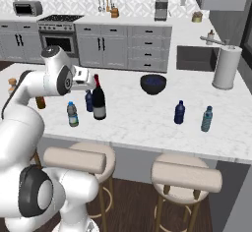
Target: Move the plastic bottles in the middle to the plastics group, and the glass bottles in the middle to the glass group.
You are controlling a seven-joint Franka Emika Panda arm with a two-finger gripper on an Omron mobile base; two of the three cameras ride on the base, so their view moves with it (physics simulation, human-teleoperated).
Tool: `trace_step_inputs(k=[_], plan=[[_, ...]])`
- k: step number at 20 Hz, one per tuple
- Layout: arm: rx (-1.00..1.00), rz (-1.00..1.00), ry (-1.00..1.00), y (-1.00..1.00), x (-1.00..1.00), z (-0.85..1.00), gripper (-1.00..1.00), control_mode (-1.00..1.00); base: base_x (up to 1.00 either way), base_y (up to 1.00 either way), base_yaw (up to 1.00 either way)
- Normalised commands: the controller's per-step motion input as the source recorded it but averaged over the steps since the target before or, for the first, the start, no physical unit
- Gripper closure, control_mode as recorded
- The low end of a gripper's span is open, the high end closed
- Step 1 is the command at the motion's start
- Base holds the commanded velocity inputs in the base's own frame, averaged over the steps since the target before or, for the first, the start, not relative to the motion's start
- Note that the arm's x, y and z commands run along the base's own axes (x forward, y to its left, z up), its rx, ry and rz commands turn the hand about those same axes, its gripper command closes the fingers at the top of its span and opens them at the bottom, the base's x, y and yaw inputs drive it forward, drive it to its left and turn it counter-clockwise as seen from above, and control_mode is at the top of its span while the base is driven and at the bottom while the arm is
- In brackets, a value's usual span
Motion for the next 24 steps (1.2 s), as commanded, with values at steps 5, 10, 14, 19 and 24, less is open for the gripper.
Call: trace_step_inputs(k=[5,10,14,19,24], plan=[[0.0,0.0,0.0,-0.01,0.53,-0.21,-1.0,-1.0,0.0,0.0,0.0],[0.07,0.0,-0.04,-0.01,0.4,-0.27,-1.0,-1.0,0.0,0.0,0.0],[0.13,0.01,0.0,-0.06,0.33,-0.16,-1.0,-1.0,0.0,0.0,0.0],[-0.01,0.02,0.0,0.0,0.26,-0.12,-1.0,-1.0,0.0,0.0,0.0],[-0.05,0.04,0.0,-0.01,0.35,-0.09,-1.0,-1.0,0.0,0.0,0.0]])
